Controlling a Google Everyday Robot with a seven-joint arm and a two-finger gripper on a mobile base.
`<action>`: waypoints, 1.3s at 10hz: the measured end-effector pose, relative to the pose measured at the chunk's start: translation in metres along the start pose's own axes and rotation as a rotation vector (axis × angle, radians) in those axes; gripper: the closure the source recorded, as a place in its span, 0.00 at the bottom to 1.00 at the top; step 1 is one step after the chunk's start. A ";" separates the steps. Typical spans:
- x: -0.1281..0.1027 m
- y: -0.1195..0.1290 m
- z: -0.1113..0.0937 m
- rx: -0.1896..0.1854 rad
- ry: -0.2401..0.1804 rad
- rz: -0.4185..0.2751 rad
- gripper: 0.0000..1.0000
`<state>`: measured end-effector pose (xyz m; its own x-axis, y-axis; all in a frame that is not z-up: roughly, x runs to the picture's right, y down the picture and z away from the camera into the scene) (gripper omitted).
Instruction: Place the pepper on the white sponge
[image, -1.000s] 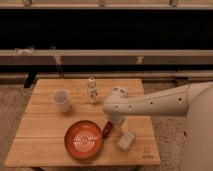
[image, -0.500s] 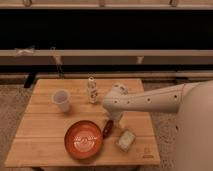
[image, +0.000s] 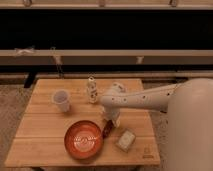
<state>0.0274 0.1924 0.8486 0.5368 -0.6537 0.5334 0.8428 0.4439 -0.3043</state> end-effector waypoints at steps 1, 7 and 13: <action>-0.001 0.000 0.004 -0.008 -0.009 -0.001 0.60; 0.000 0.012 -0.003 -0.026 -0.025 0.040 1.00; 0.022 0.045 -0.041 -0.013 0.044 0.122 1.00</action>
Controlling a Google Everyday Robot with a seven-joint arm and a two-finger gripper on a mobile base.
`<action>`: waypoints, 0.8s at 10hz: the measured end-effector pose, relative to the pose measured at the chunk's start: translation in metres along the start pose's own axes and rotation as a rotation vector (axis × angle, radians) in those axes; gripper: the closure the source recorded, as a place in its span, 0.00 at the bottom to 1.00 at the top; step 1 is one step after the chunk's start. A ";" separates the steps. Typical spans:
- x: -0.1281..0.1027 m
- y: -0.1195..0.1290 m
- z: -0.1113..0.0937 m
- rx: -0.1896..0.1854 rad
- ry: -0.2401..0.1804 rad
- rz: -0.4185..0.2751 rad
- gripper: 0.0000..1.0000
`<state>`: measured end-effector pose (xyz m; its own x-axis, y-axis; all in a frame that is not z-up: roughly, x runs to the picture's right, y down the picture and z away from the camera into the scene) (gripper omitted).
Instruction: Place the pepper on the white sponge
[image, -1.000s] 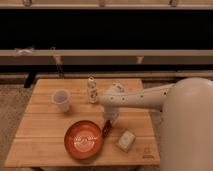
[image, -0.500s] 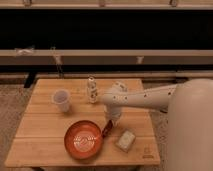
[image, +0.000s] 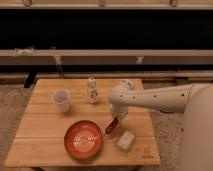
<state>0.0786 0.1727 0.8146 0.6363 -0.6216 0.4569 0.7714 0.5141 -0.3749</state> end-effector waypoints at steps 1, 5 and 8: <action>0.004 0.008 -0.004 0.004 0.008 0.012 1.00; 0.014 0.046 -0.014 0.027 0.015 0.041 1.00; 0.014 0.069 -0.013 0.034 0.003 0.044 1.00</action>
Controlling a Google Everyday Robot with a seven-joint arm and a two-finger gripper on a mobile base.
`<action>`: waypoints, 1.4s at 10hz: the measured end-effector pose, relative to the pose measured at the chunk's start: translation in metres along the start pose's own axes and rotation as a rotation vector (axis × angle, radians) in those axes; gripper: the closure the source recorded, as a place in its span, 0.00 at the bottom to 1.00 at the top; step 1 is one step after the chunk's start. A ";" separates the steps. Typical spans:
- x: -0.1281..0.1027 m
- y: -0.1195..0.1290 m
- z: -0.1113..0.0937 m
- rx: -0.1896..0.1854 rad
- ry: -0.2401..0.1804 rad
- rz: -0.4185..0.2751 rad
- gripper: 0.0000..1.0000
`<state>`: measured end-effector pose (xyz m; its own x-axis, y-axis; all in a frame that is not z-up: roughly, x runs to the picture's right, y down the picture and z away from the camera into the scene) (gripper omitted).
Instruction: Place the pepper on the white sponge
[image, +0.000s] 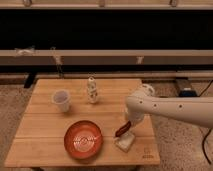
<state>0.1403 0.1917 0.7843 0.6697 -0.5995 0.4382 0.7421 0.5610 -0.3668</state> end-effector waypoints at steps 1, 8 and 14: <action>-0.001 0.003 0.002 -0.001 -0.004 -0.003 1.00; -0.010 0.025 0.012 -0.024 -0.044 -0.054 1.00; -0.025 0.031 0.023 -0.054 -0.095 -0.094 0.71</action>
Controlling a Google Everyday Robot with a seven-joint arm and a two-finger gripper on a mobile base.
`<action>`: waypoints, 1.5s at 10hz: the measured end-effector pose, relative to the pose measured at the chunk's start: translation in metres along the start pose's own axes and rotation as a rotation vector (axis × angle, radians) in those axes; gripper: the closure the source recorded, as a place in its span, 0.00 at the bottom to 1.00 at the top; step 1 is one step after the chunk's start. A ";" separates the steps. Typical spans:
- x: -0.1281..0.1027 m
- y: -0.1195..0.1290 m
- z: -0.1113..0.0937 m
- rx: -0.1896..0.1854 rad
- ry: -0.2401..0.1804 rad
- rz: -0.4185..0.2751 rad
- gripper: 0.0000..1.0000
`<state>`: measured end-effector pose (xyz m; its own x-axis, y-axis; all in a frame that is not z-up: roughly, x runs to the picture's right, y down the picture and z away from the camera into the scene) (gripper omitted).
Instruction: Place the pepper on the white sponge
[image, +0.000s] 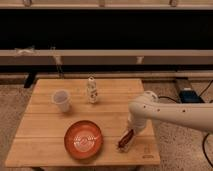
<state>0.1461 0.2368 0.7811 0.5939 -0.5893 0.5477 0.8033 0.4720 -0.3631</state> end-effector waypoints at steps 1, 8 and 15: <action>-0.001 -0.002 0.004 -0.011 -0.007 -0.005 0.61; 0.002 -0.001 0.014 -0.058 -0.014 0.000 0.20; 0.005 -0.004 0.009 -0.043 0.012 0.010 0.20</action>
<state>0.1454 0.2382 0.7924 0.6021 -0.5929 0.5347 0.7984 0.4497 -0.4005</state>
